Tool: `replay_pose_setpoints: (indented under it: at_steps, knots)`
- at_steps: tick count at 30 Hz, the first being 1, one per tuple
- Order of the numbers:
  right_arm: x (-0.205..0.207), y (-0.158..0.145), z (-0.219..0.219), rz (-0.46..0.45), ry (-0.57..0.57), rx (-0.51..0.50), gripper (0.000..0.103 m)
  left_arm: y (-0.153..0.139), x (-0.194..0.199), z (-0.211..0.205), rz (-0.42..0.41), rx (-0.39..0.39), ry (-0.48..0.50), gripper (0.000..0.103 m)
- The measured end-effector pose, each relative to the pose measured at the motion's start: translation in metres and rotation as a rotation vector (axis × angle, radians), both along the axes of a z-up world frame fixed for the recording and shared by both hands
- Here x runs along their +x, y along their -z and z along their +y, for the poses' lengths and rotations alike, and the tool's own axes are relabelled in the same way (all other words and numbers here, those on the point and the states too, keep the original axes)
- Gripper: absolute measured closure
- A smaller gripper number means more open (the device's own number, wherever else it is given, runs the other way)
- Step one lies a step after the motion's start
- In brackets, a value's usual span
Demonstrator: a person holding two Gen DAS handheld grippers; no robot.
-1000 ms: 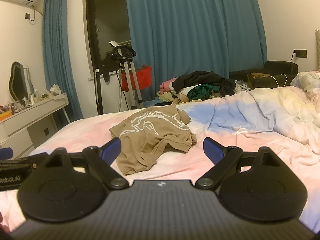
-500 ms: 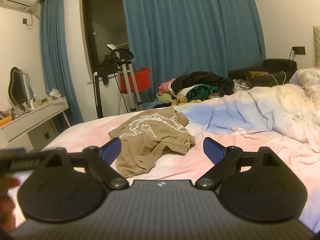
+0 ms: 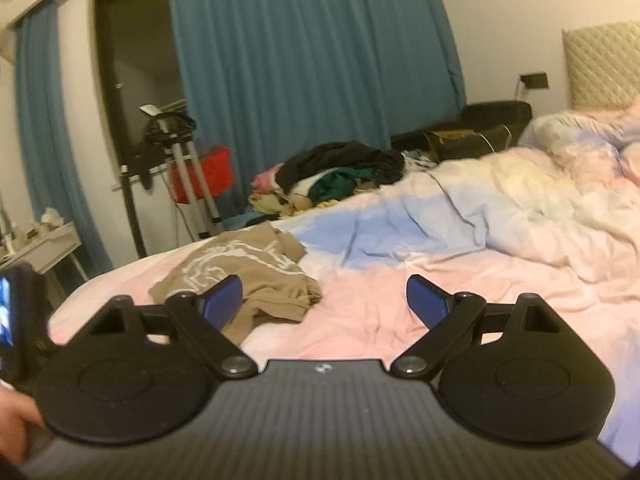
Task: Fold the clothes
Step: 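Lower the left gripper onto the khaki T-shirt and grasp its hem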
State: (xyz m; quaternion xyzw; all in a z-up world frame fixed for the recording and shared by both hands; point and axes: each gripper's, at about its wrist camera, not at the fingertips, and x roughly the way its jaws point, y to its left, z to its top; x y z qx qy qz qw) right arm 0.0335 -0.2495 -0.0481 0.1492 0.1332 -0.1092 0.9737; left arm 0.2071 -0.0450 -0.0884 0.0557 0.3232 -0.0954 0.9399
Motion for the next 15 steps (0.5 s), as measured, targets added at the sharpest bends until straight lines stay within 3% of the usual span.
replay_pose_setpoints:
  at_steps: [7, 12, 14, 15]
  knots:
    - [0.034, 0.026, -0.005, 0.057, 0.019, 0.014, 0.013, 0.030, 0.027, -0.035, -0.047, 0.079, 0.119, 0.004]
    - [0.050, 0.041, -0.007, 0.097, 0.023, 0.038, 0.013, 0.053, 0.044, -0.042, 0.010, 0.037, 0.144, 0.011]
    - [0.052, 0.044, -0.006, 0.101, 0.022, 0.040, 0.013, 0.055, 0.045, -0.040, -0.001, 0.025, 0.136, 0.017]
    - [0.053, 0.045, -0.006, 0.104, 0.022, 0.041, 0.013, 0.055, 0.047, -0.039, -0.005, 0.023, 0.126, 0.025]
